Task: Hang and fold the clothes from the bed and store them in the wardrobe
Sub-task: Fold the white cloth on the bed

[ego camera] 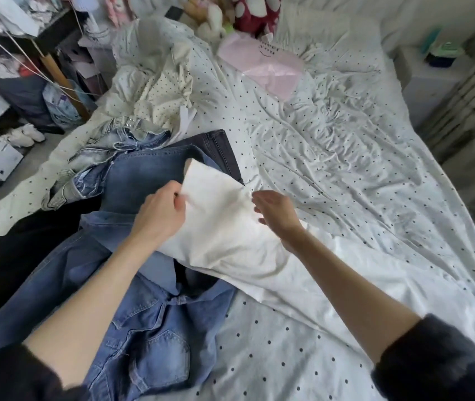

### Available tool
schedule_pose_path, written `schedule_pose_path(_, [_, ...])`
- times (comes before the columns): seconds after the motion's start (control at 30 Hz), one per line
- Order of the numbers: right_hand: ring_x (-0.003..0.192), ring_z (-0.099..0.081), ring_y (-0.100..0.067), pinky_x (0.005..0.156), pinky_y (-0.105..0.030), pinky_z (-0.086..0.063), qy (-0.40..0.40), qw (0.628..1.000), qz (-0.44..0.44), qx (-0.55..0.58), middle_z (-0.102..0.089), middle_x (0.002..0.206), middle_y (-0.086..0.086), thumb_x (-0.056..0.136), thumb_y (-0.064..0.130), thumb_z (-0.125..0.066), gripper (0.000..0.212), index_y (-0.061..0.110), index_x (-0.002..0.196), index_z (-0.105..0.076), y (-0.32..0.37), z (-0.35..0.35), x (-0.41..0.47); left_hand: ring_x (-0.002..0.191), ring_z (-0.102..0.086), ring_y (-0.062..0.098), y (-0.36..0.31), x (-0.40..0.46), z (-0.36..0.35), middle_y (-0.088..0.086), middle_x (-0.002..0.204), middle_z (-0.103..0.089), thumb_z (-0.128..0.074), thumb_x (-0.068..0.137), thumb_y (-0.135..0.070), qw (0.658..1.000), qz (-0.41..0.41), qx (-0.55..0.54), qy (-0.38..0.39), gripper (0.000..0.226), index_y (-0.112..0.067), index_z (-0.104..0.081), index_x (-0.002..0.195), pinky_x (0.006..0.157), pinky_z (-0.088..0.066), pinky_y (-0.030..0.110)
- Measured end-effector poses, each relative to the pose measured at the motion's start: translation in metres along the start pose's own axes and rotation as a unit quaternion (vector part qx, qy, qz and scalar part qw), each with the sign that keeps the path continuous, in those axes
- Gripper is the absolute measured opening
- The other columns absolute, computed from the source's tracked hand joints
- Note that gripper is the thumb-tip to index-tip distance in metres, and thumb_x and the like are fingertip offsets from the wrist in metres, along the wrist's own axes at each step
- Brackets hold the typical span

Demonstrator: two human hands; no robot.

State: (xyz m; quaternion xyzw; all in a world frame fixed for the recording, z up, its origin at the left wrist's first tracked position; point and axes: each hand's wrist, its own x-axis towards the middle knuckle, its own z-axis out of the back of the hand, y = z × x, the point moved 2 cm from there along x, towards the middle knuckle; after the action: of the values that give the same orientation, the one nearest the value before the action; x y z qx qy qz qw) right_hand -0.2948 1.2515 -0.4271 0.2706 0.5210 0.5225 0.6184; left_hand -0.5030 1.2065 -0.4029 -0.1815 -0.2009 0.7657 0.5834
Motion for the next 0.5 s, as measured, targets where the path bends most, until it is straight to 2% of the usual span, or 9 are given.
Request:
schedule_pose_path(0.07, [0.106, -0.061, -0.022, 0.085, -0.021, -0.043, -0.051, 0.994, 0.058, -0.074, -0.065, 0.117, -0.010, 0.095, 0.018, -0.051, 0.026, 0.007, 0.116, -0.062, -0.022, -0.001, -0.016, 0.087, -0.053, 0.033, 0.012, 0.018, 0.005, 0.002, 0.082, -0.055, -0.040, 0.098, -0.020, 1.000, 0.003, -0.008, -0.014, 0.010, -0.016, -0.049, 0.097, 0.069, -0.042, 0.040])
schedule_pose_path(0.1, [0.108, -0.060, -0.021, 0.085, -0.022, -0.042, -0.060, 0.989, 0.081, -0.104, -0.063, 0.118, -0.008, 0.095, 0.020, -0.053, 0.027, 0.008, 0.118, -0.061, -0.035, -0.004, -0.026, 0.088, -0.054, 0.033, 0.017, 0.023, 0.004, 0.003, 0.083, -0.056, -0.041, 0.098, -0.023, 1.000, 0.008, -0.015, -0.013, 0.011, -0.017, -0.050, 0.101, 0.072, -0.043, 0.040])
schedule_pose_path(0.17, [0.115, -0.055, -0.021, 0.093, -0.029, -0.040, -0.045, 0.967, 0.136, -0.210, -0.057, 0.126, -0.005, 0.094, 0.026, -0.054, 0.033, 0.012, 0.124, -0.055, -0.063, -0.014, -0.043, 0.090, -0.056, 0.029, 0.024, 0.027, 0.000, 0.001, 0.087, -0.058, -0.047, 0.096, -0.032, 0.999, 0.022, -0.041, -0.009, 0.019, -0.018, -0.053, 0.108, 0.075, -0.043, 0.037])
schedule_pose_path(0.23, [0.128, -0.043, -0.019, 0.103, -0.034, -0.033, -0.009, 0.924, 0.173, -0.342, -0.044, 0.140, -0.001, 0.093, 0.038, -0.052, 0.047, 0.019, 0.135, -0.044, -0.088, -0.023, -0.056, 0.091, -0.052, 0.021, 0.031, 0.023, -0.003, -0.002, 0.092, -0.057, -0.055, 0.090, -0.045, 0.996, 0.044, -0.074, 0.013, 0.033, -0.019, -0.053, 0.110, 0.074, -0.039, 0.032])
schedule_pose_path(0.33, [0.142, -0.018, -0.017, 0.114, -0.041, -0.015, 0.046, 0.863, 0.169, -0.474, -0.018, 0.155, 0.001, 0.089, 0.052, -0.049, 0.071, 0.024, 0.147, -0.022, -0.112, -0.027, -0.066, 0.085, -0.057, 0.017, 0.047, 0.007, -0.006, -0.004, 0.091, -0.063, -0.063, 0.083, -0.047, 0.993, 0.038, -0.073, 0.090, 0.036, -0.014, -0.058, 0.096, 0.064, -0.040, 0.030])
schedule_pose_path(0.37, [0.144, -0.012, -0.018, 0.115, -0.045, -0.012, 0.053, 0.848, 0.166, -0.501, -0.012, 0.157, 0.001, 0.089, 0.051, -0.050, 0.075, 0.024, 0.149, -0.016, -0.118, -0.027, -0.066, 0.083, -0.060, 0.020, 0.052, 0.003, -0.005, 0.000, 0.088, -0.066, -0.064, 0.083, -0.042, 0.992, 0.024, -0.070, 0.103, 0.034, -0.010, -0.062, 0.091, 0.062, -0.040, 0.030])
schedule_pose_path(0.43, [0.144, -0.008, -0.019, 0.115, -0.048, -0.008, 0.040, 0.839, 0.160, -0.519, -0.010, 0.157, 0.000, 0.091, 0.031, -0.052, 0.072, 0.021, 0.150, -0.013, -0.121, -0.025, -0.065, 0.071, -0.057, 0.023, 0.053, 0.002, -0.003, 0.009, 0.075, -0.064, -0.065, 0.085, -0.032, 0.993, -0.001, -0.080, 0.084, 0.030, -0.003, -0.060, 0.078, 0.057, -0.033, 0.031])
schedule_pose_path(0.5, [0.140, -0.026, -0.023, 0.113, -0.050, -0.021, -0.013, 0.856, 0.159, -0.492, -0.030, 0.152, -0.005, 0.083, 0.007, -0.055, 0.065, 0.013, 0.144, -0.033, -0.115, -0.022, -0.065, 0.055, -0.040, 0.017, 0.047, 0.007, 0.001, 0.007, 0.057, -0.044, -0.065, 0.085, -0.030, 0.997, -0.018, -0.074, 0.029, 0.040, -0.006, -0.042, 0.061, 0.052, -0.023, 0.032])
